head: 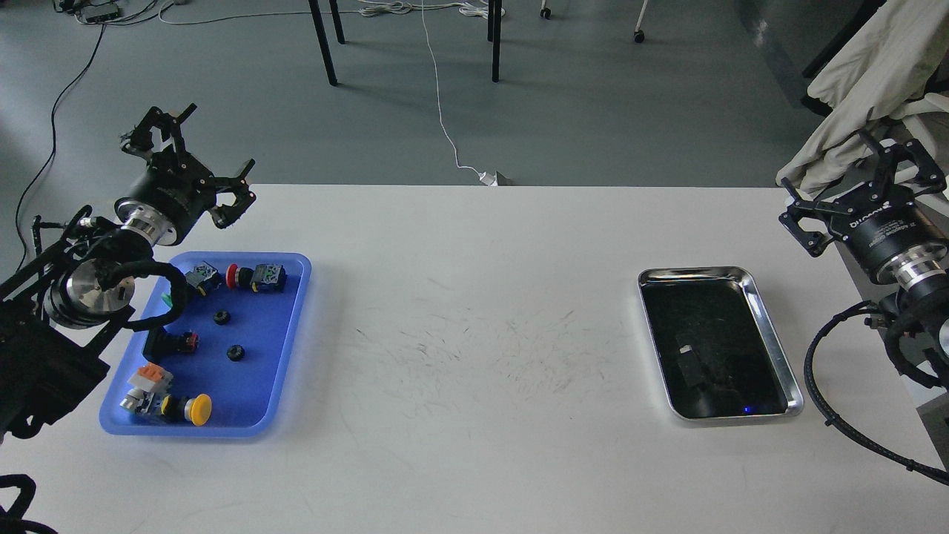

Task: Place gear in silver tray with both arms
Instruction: 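Raise the left gripper and move it over the blue tray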

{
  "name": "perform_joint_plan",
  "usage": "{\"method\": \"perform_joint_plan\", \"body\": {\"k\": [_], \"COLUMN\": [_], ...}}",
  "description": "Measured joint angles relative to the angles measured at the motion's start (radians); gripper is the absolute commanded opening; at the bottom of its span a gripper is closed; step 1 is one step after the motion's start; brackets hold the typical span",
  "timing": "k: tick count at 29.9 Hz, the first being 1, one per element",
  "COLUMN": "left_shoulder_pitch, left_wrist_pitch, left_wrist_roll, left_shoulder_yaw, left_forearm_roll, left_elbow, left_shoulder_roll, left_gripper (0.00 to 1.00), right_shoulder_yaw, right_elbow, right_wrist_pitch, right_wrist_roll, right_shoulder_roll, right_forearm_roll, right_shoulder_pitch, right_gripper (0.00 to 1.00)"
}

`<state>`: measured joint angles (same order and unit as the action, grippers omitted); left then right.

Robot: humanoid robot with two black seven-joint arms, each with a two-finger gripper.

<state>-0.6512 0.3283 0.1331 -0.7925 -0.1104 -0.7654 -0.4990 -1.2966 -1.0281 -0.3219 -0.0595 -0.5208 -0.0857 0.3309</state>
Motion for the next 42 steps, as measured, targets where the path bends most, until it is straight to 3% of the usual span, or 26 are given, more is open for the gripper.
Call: {"method": "perform_joint_plan", "body": {"k": [14,23,42], "left_shoulder_pitch": [-0.012,-0.009,0.002], "left_wrist_pitch": [0.032,0.037,0.043], "left_wrist_roll": [0.009,-0.007,0.017], "left_shoulder_yaw": [-0.027,-0.061,-0.055], "left_forearm_roll": [-0.007,0.000,0.046], "left_elbow": [0.029,0.076,0.064], "left_shoulder_roll": [-0.009,0.000,-0.058], "left_gripper": [0.99,0.99,0.99], "right_shoulder_yaw": [0.000,0.001,0.021], "right_elbow": [0.000,0.009,-0.001], "right_wrist_pitch": [0.000,-0.001,0.000], "right_wrist_roll": [0.009,0.009,0.006], "right_shoulder_roll": [0.021,0.022,0.012], "right_forearm_roll": [0.001,0.002,0.006], "right_shoulder_pitch": [-0.009,-0.011,-0.012], "right_gripper": [0.99,0.99,0.99]}}
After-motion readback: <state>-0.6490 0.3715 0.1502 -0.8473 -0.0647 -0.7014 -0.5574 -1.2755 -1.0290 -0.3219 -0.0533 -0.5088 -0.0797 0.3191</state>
